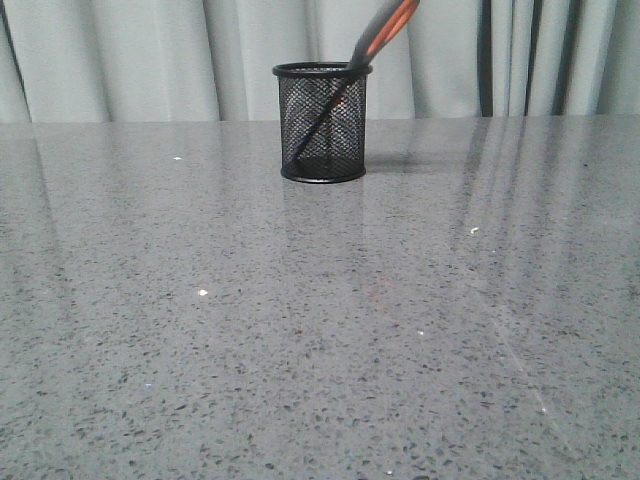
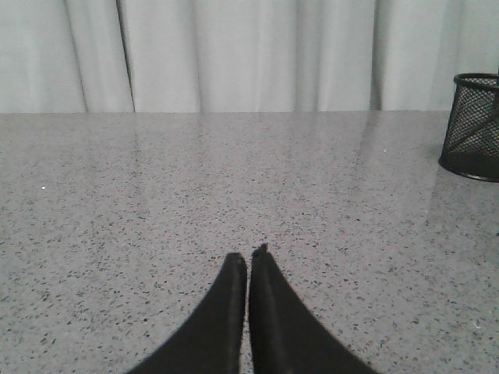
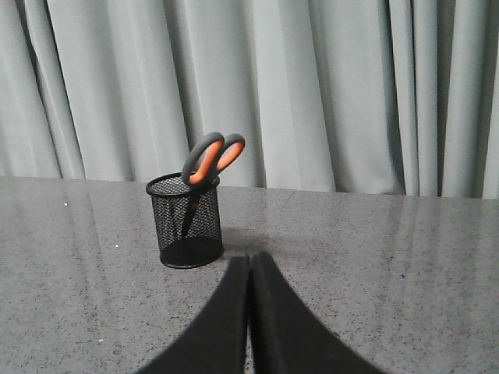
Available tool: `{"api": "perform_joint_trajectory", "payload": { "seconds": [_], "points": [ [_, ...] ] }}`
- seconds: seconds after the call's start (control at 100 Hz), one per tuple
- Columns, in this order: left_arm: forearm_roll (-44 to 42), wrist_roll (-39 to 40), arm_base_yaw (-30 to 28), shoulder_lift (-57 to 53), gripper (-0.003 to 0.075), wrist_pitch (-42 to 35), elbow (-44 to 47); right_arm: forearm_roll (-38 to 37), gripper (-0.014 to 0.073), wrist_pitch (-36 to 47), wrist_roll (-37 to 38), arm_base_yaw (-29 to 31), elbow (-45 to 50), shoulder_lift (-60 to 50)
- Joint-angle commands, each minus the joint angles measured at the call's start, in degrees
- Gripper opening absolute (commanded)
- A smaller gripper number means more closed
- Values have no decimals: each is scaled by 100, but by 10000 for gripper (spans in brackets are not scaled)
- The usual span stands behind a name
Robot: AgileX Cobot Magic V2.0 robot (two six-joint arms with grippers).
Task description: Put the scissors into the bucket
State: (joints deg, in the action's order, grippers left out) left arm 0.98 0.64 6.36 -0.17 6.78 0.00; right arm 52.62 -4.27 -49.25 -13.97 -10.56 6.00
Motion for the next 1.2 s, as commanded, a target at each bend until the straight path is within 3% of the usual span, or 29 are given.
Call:
{"api": "perform_joint_trajectory", "payload": {
  "seconds": [0.0, 0.89, 0.94, 1.04, 1.08, 1.19],
  "points": [
    [-98, 181, 1, -149, -20, -449, 236, 48, -45, 306, -5, 15, -159, 39],
    [13, 181, -11, -149, -20, -404, 225, -75, -45, 461, 27, 15, -159, 39],
    [13, 181, -11, -149, -20, -404, 225, -706, -45, 560, 516, 15, -135, 39],
    [13, 181, -11, -149, -20, -404, 225, -3215, -45, 959, 3041, 53, 53, 39],
    [13, 181, -11, -149, -20, -404, 225, -3998, -45, 1024, 3703, 140, 177, 39],
    [13, 181, -11, -149, -20, -404, 225, -4596, -45, 921, 4611, 553, 523, -4]
  ]
}}
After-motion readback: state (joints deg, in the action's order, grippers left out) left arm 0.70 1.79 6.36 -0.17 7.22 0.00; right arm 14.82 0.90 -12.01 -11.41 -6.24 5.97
